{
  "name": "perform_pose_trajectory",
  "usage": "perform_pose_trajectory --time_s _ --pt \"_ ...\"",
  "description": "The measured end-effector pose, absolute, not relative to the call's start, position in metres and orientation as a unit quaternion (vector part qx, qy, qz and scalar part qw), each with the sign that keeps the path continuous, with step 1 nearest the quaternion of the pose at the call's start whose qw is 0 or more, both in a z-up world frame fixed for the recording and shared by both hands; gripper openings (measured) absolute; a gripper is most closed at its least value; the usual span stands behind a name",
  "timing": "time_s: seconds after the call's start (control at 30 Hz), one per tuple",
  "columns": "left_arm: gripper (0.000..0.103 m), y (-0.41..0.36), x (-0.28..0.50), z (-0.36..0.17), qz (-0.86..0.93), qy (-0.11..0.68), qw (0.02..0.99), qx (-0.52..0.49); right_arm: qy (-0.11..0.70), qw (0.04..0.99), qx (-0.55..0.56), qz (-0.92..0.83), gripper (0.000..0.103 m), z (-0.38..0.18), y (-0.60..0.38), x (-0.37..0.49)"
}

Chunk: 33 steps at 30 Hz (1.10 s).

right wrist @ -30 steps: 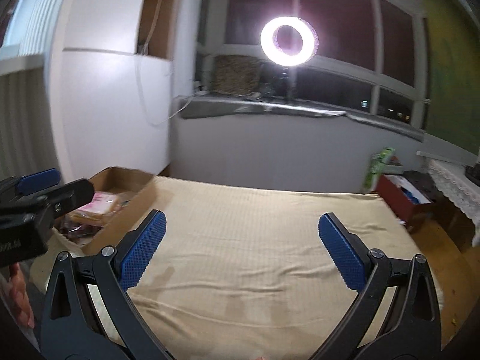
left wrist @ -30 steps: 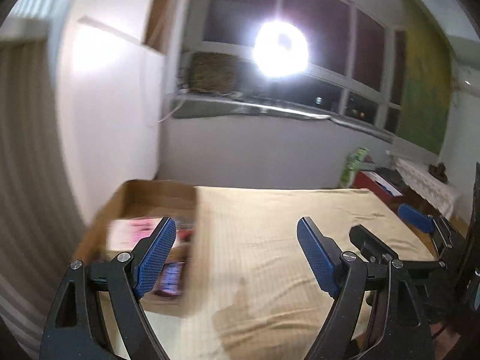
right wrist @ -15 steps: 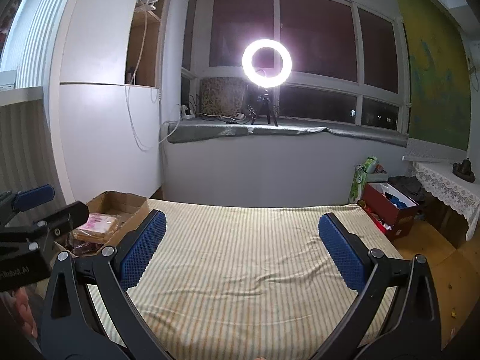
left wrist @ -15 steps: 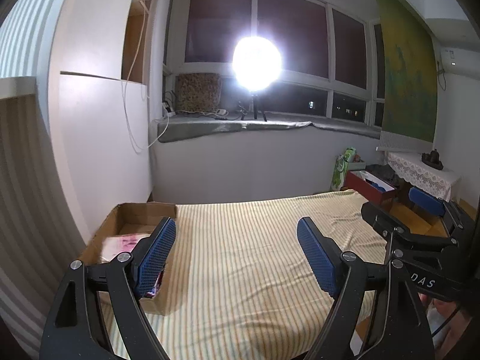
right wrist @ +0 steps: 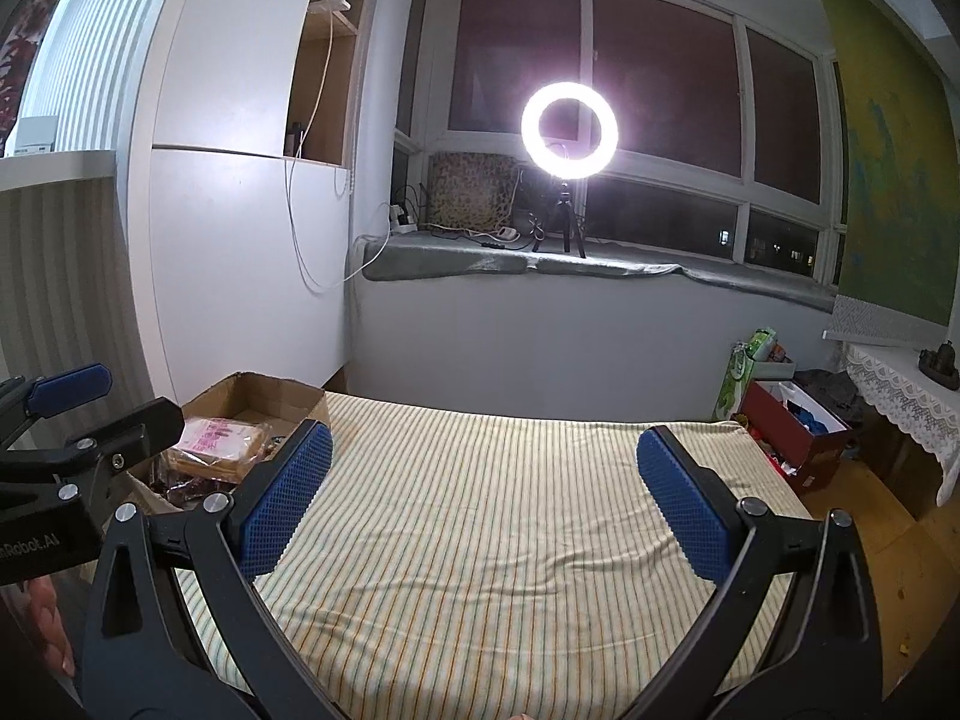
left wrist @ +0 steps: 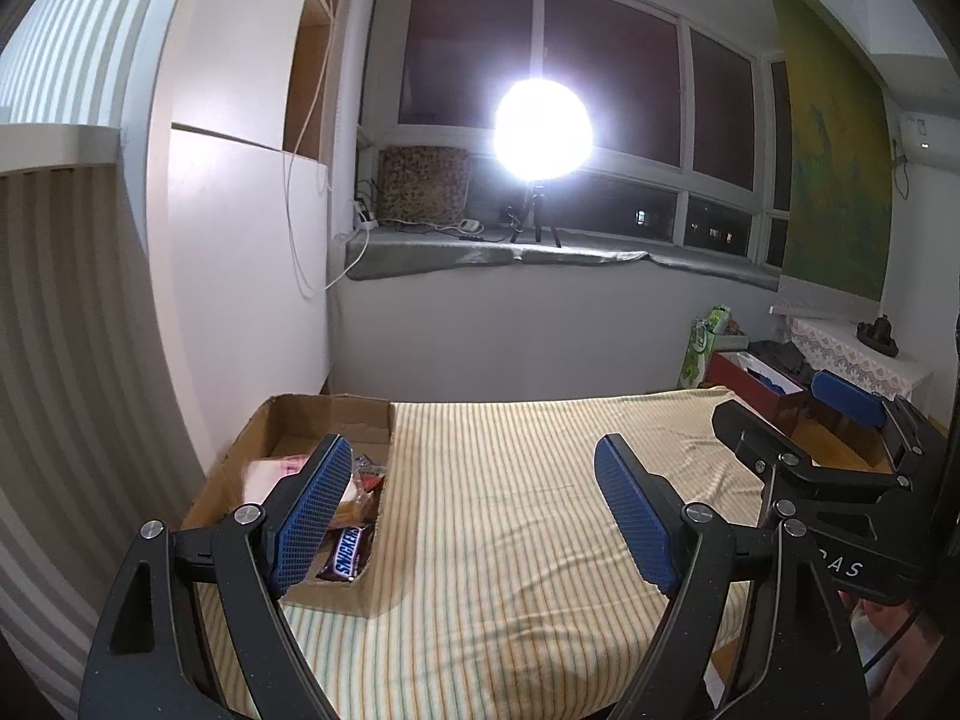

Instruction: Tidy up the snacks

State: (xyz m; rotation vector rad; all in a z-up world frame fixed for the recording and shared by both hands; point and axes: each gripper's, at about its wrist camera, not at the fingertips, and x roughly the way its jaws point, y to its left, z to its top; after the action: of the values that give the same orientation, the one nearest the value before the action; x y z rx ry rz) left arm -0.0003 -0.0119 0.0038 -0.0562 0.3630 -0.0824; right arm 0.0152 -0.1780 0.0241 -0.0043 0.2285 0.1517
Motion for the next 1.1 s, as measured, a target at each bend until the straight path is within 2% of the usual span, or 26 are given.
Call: perform_pose_trajectory --time_s 1.1 --pt "0.083 -0.0150 -0.0017 0.0058 -0.043 0.178 0.983 -0.026 0.108 0.992 0.002 0.070 0.103 0.0235 -0.1835 0.0113"
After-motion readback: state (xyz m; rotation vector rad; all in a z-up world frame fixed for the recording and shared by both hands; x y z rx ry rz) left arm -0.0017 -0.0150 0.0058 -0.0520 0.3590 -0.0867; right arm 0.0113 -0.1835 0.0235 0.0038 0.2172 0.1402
